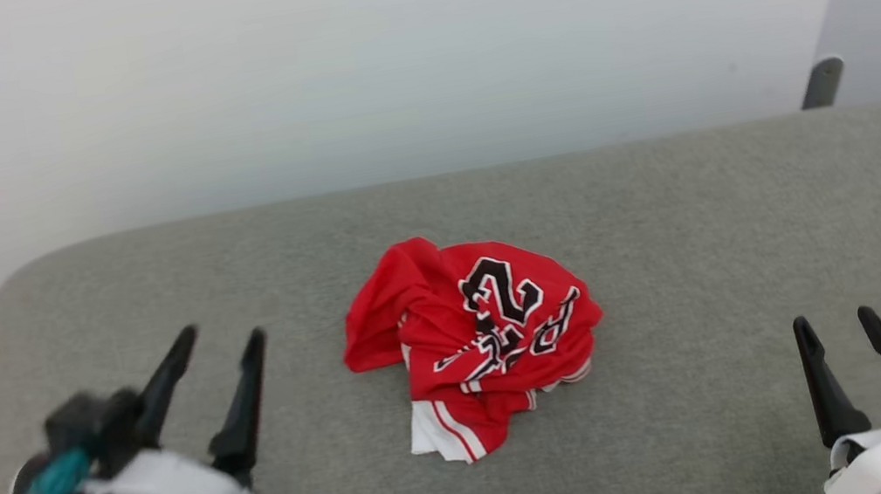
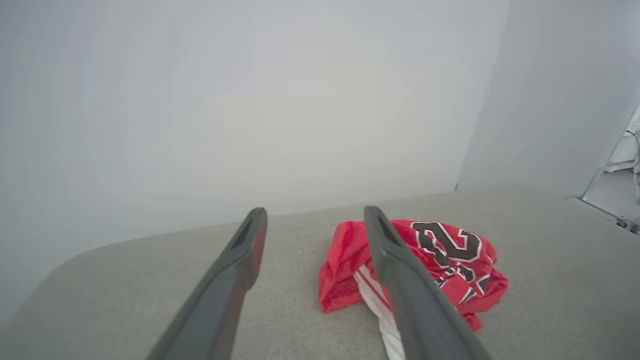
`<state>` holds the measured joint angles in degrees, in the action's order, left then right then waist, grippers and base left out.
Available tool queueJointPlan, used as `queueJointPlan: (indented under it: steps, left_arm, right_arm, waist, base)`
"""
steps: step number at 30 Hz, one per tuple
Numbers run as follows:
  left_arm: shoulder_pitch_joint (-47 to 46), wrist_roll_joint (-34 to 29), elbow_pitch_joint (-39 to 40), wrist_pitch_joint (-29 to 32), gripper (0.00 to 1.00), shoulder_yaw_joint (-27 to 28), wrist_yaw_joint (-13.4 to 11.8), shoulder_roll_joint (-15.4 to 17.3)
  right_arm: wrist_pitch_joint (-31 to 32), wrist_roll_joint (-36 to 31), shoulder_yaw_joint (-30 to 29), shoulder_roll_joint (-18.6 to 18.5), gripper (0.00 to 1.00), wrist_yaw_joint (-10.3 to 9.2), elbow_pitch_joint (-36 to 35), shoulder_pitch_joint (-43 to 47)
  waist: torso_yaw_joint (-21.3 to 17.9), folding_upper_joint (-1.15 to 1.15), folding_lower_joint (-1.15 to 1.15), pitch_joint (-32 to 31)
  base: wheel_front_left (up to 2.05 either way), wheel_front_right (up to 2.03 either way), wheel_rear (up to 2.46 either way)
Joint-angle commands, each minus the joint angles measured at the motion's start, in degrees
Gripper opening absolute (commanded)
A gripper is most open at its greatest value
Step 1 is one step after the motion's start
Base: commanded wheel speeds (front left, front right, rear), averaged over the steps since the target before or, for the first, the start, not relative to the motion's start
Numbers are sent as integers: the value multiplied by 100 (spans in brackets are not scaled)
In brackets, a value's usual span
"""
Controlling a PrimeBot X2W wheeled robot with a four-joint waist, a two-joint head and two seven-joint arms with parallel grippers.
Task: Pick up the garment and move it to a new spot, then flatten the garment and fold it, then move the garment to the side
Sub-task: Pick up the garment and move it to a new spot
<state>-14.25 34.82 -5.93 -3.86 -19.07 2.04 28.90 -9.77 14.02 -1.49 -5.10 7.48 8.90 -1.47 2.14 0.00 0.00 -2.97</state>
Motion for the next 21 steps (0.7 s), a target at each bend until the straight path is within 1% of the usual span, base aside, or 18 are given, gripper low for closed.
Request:
queueJointPlan:
  steps: [1, 5, 8, 14, 19, 21]
  left_arm:
    - [205, -64, 44, -223, 100, 78, -86, 26]
    - [662, -152, 113, -671, 100, 259, -290, 86]
    - [973, -110, 155, -880, 100, 395, -350, 93]
    - [1399, -154, 90, -1087, 100, 653, -346, 63]
    - [1709, -211, 145, -1134, 100, 970, -276, -80]
    - [1818, -240, 240, -1133, 100, 1131, -218, -189]
  right_arm:
    - [-22, 12, 23, -14, 100, 2, 9, 118]
    - [-29, 37, 52, -50, 100, 2, 23, 195]
    - [-41, 41, 33, -69, 100, 2, 17, 247]
    - [-57, 13, -54, -34, 100, 2, -1, 375]
    - [-78, 11, -82, 3, 100, 2, -3, 462]
    - [-87, 2, -84, 19, 100, 2, -12, 473]
  waist:
    - [138, 0, 0, -131]
    - [255, 0, 0, -197]
    - [357, 0, 0, -222]
    - [573, 0, 0, -274]
    - [705, 0, 0, -318]
    - [741, 0, 0, -325]
  base:
    - [0, 0, 0]
    - [0, 0, 0]
    - [0, 0, 0]
    - [0, 0, 0]
    - [0, 0, 0]
    - [0, 0, 0]
